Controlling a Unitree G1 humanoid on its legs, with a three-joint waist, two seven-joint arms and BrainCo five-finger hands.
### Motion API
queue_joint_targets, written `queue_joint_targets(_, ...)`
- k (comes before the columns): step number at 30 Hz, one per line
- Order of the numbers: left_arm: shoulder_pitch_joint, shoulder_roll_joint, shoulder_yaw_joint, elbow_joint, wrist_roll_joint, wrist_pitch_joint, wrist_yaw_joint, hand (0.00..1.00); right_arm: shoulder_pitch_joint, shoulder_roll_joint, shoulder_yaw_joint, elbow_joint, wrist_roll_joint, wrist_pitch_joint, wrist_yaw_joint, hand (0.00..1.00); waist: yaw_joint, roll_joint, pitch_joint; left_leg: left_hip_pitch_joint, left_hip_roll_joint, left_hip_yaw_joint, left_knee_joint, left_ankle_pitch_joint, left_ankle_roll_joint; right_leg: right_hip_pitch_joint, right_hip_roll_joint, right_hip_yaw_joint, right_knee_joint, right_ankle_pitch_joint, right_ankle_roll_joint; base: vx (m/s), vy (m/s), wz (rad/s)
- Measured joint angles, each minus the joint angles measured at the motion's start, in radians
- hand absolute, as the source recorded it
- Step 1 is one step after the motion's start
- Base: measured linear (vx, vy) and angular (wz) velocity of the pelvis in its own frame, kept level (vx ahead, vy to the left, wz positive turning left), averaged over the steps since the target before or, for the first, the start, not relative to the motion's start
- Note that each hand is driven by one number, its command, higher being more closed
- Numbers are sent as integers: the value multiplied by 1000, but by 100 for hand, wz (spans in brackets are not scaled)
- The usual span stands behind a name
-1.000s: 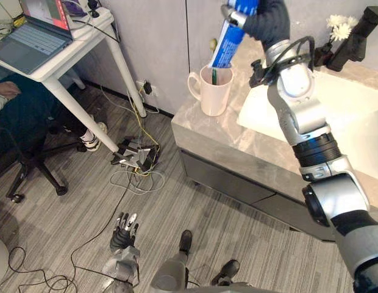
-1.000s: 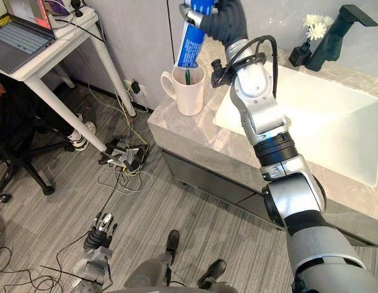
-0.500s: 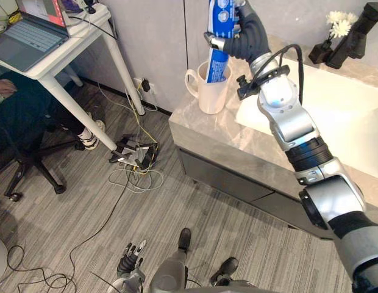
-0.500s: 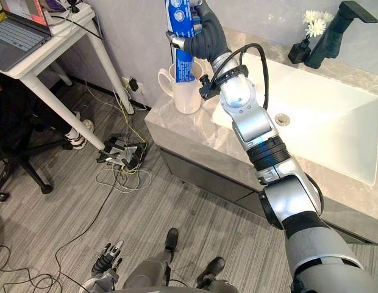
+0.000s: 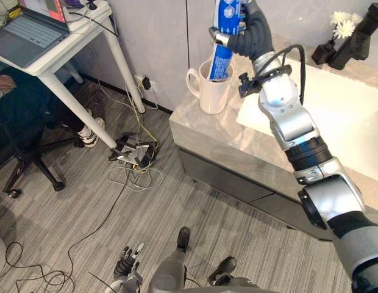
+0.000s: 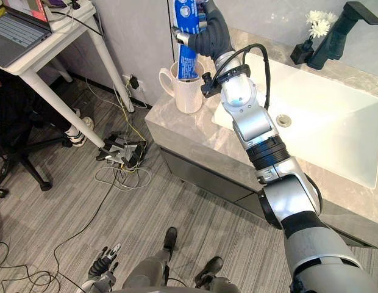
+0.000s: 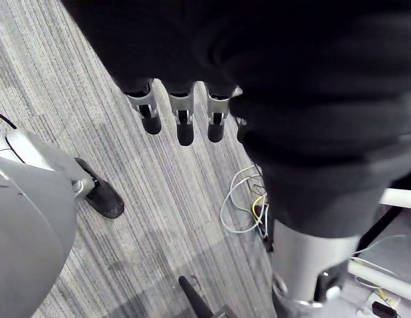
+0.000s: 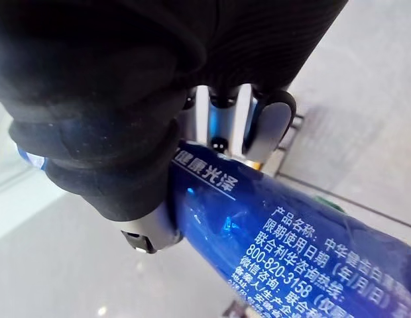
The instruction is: Organize washtable
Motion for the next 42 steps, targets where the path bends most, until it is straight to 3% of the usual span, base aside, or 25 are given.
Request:
queue_joint_targets(10, -2, 0, 0, 0, 0, 0, 0, 0, -96, 21, -22, 23, 20, 0, -9, 100, 2, 2, 14, -11, -1, 1, 1, 1, -1, -16, -4, 2, 12, -7, -1, 2, -1, 0)
queue_joint_targets(19, -17, 1, -1, 0, 0, -1, 0, 0, -98, 26, -22, 23, 20, 0, -9, 100, 2, 25, 34, -15, 1, -6, 1, 2, -3, -21, -7, -6, 28, -15, -4, 0, -2, 1)
queue_joint_targets(42, -38, 4, -23, -7, -2, -15, 0, 0, -92, 38, -16, 60, -2, 3, -7, 100, 1, 37, 72, -46, 9, -3, 2, 12, -16, -87, -27, 10, 112, -56, -17, -5, -10, -1)
